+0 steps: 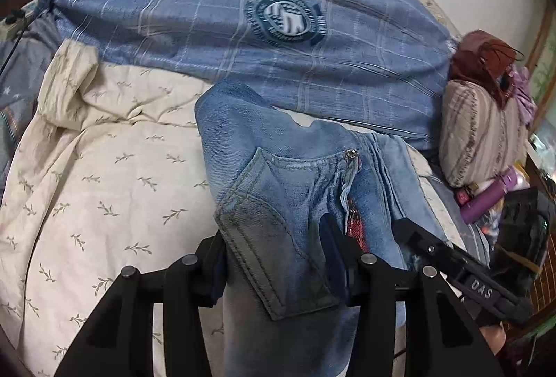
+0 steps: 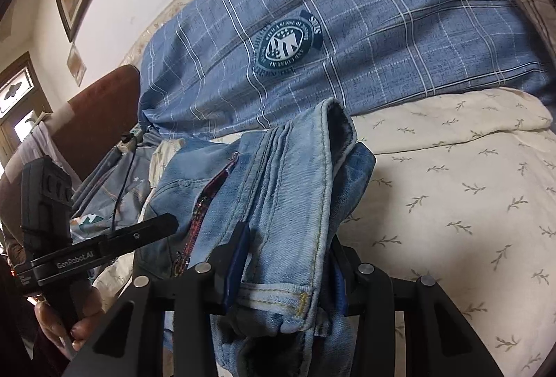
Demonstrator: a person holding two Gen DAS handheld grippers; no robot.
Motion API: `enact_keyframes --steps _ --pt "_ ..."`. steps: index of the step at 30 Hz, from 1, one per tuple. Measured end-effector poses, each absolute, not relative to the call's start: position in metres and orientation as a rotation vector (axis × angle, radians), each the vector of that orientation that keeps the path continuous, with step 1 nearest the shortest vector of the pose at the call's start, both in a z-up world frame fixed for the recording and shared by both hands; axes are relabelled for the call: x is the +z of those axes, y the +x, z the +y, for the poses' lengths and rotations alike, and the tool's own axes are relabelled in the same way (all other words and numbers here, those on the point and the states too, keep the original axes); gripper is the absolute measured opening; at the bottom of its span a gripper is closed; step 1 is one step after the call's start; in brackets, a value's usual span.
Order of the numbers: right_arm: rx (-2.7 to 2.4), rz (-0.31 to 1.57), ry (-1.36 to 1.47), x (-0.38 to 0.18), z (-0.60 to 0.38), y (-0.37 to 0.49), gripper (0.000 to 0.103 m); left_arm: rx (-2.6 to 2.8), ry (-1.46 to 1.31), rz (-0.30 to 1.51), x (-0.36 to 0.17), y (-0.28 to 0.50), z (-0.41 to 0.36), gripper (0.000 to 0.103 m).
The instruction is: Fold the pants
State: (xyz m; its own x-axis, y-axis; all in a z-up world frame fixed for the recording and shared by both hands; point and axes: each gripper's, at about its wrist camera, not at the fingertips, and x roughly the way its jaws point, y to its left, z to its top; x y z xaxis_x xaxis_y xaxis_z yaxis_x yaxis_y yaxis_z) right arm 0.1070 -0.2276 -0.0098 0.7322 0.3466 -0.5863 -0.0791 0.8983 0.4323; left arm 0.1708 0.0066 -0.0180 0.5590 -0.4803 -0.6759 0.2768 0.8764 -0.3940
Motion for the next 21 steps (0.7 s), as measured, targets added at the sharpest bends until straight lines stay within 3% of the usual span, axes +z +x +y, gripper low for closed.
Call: enact_keyframes --steps 21 --pt "0.210 0.770 0.415 -0.027 -0.210 0.132 0.044 -0.357 -0.218 0.877 -0.028 0.180 0.012 0.050"
